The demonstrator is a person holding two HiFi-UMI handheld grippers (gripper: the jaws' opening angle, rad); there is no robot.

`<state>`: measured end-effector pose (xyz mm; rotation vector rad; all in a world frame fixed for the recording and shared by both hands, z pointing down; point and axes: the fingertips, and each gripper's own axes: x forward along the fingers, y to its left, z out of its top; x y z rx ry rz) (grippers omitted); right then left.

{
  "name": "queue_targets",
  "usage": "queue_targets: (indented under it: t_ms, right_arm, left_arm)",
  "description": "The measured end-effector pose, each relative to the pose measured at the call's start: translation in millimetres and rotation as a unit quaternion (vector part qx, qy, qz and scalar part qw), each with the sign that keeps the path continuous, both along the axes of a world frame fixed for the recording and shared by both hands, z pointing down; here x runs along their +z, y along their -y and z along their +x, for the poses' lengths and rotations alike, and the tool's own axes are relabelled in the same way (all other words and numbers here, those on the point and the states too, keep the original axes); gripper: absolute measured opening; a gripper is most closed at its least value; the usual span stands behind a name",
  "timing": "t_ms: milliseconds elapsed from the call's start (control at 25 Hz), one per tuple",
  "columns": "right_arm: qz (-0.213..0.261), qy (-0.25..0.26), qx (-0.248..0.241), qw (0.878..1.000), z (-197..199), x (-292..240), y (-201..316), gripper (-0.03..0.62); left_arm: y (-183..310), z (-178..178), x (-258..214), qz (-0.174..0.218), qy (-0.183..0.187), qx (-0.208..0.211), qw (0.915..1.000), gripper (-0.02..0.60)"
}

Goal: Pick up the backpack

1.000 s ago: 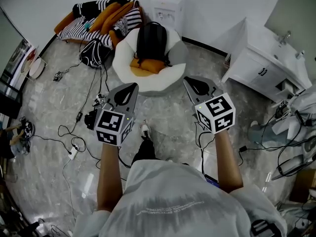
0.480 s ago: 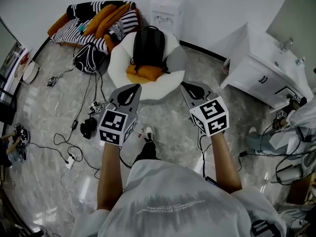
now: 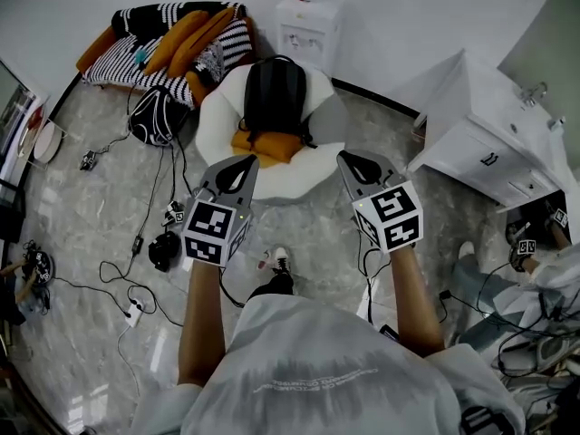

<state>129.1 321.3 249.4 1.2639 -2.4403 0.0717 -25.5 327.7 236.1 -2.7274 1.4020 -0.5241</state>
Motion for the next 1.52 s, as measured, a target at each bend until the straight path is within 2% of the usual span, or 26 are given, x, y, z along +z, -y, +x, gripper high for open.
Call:
queue_targets:
  t_ms: [480, 880, 1120, 1520]
  right_arm:
    - [-0.011, 0.006, 0.022, 1.000, -16.5, -5.0, 83.3, 0.000]
    - [-0.024, 0.002, 0.027, 0.999, -32.8, 5.5, 125.5, 0.000]
    - [-0.026, 0.028, 0.012, 0.999, -42.7, 3.3, 145.8, 0.000]
    - [-0.031, 0.022, 0.011, 0.999, -60.1, 7.5, 177.4, 0.002]
  left_arm:
    - [85.6, -22.9, -0.5, -0.015, -0.005, 0.012, 0.9998, 0.020]
    - [132.2, -39.3, 11.1, -0.026, -0.008, 0.019, 0.9995, 0.020]
    - [159.5, -44.3, 17.3, -0.032, -0.010, 0.024, 0.9992, 0.020]
    - [193.2, -64.3, 29.5, -0.045, -0.012, 0.025, 0.9986, 0.020]
